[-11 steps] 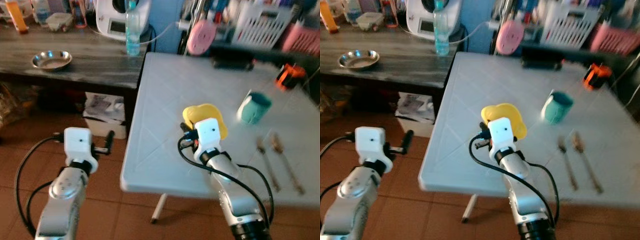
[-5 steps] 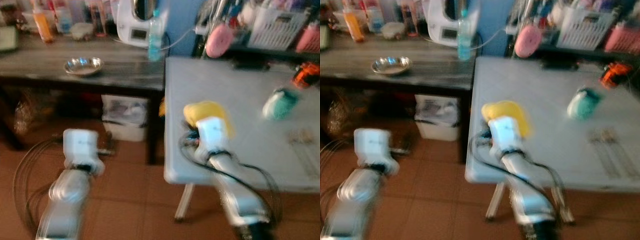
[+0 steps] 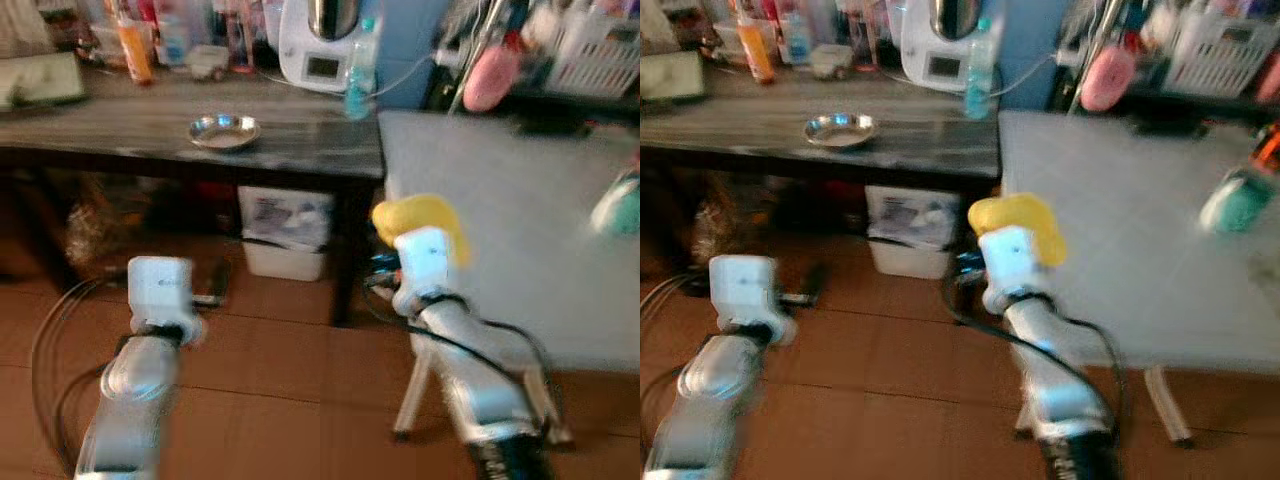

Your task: Setting the table

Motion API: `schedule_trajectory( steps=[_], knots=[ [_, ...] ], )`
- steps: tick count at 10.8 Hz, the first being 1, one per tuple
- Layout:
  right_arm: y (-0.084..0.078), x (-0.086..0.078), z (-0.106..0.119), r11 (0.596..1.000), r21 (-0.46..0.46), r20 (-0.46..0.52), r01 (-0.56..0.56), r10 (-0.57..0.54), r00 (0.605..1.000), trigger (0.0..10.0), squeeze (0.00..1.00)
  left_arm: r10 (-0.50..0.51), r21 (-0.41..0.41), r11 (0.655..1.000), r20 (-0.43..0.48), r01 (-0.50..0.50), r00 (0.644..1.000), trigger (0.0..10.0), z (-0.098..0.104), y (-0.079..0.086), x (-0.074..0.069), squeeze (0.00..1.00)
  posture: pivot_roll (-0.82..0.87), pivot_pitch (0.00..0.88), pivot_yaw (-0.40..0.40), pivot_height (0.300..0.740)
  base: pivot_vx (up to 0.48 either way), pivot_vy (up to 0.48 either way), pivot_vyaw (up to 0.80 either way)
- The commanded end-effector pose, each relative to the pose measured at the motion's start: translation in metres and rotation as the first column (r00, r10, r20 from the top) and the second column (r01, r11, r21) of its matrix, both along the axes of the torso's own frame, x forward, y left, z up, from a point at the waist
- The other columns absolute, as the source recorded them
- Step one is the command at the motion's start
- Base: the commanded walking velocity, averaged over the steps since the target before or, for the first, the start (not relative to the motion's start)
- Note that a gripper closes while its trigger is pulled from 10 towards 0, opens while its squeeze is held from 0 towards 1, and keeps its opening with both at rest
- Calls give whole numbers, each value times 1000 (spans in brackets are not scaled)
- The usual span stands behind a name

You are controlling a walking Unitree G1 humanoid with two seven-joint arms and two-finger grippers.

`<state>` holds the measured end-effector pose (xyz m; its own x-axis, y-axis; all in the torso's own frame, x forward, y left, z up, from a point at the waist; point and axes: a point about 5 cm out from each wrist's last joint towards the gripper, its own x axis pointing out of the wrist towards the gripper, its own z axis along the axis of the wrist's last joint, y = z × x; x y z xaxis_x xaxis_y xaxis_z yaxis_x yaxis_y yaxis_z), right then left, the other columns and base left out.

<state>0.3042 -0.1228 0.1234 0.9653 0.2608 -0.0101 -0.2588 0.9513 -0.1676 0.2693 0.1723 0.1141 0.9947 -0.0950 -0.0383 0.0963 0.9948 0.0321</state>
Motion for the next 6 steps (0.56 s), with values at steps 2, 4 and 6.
schedule_trajectory(
  steps=[2, 4, 6],
  knots=[
    [6, 3, 9, 1000, 0, 39, -11, 11, 999, 10000, 0, 11, 10, 1000, 19, -11, 1000, 10000, 5, 5, 4, 0, 153, 1, -55, 740, 0, 480, 0],
    [7, 6, 9, 1000, -11, 44, -23, 23, 999, 10000, 0, 8, 13, 1000, 20, -8, 1000, 10000, 5, 5, 5, 0, 156, 0, -60, 740, 0, 480, 0],
    [7, 7, 9, 1000, -16, 46, -23, 24, 999, 10000, 0, 15, 14, 1000, 16, -16, 1000, 10000, 4, 5, 5, 0, 161, 0, -63, 740, 0, 480, 0]
  ],
)
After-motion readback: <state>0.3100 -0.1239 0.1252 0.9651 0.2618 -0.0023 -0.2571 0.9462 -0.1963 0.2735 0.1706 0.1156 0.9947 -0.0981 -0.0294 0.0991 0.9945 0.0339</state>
